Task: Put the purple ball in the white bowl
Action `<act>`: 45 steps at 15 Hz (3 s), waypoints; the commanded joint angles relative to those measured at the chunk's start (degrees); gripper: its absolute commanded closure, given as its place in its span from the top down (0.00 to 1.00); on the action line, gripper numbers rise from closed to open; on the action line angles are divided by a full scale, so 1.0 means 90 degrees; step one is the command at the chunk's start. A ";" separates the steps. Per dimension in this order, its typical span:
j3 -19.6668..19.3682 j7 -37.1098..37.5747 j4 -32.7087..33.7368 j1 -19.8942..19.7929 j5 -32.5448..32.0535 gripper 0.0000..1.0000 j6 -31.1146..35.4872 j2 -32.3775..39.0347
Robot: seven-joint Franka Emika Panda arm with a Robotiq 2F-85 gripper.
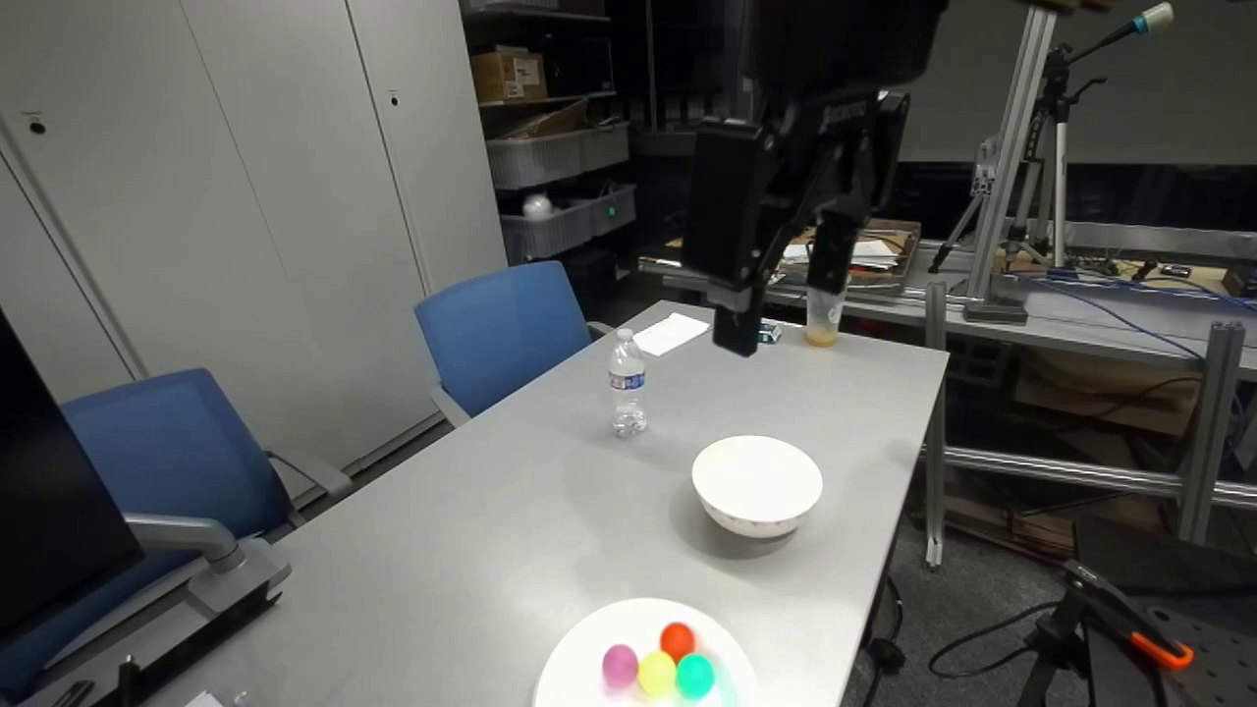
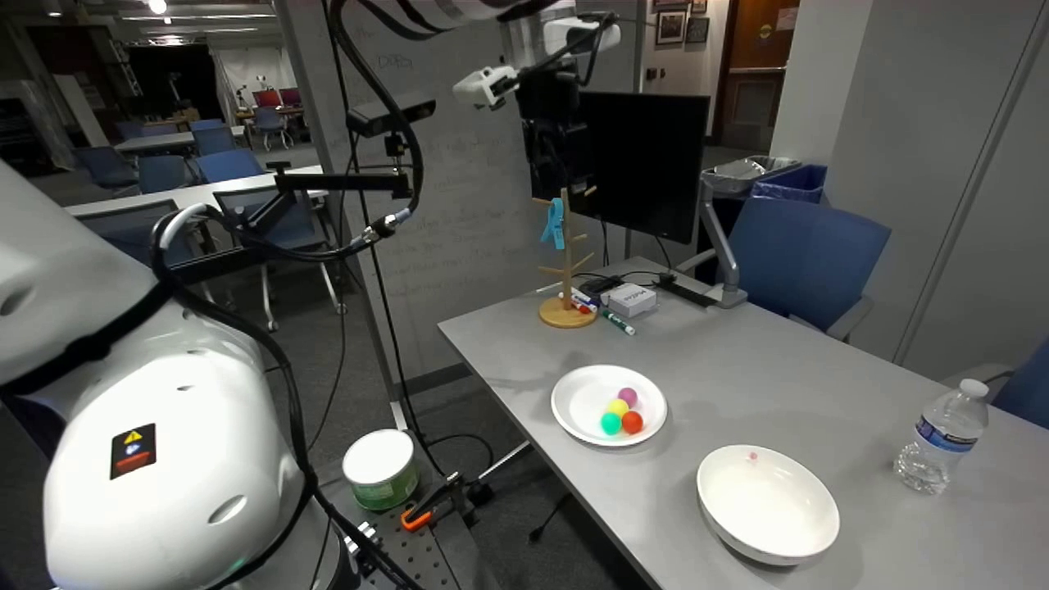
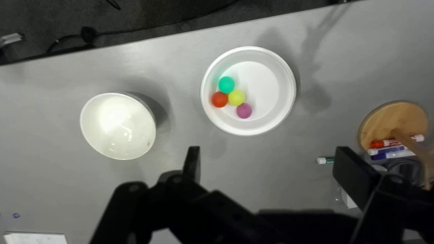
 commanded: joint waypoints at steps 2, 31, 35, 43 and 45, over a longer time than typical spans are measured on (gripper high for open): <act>-0.0614 -0.1370 -0.0626 0.0450 0.1041 1.00 0.1378 0.0407; -0.0793 -0.2078 -0.1063 0.0499 -0.0621 1.00 0.4694 0.2984; -0.0819 -0.2004 -0.1157 0.0521 -0.0541 1.00 0.4612 0.2933; -0.1034 -0.1957 -0.0970 0.0636 -0.1651 1.00 0.4806 0.3873; -0.1083 -0.2086 -0.0852 0.0702 -0.1735 1.00 0.4995 0.4215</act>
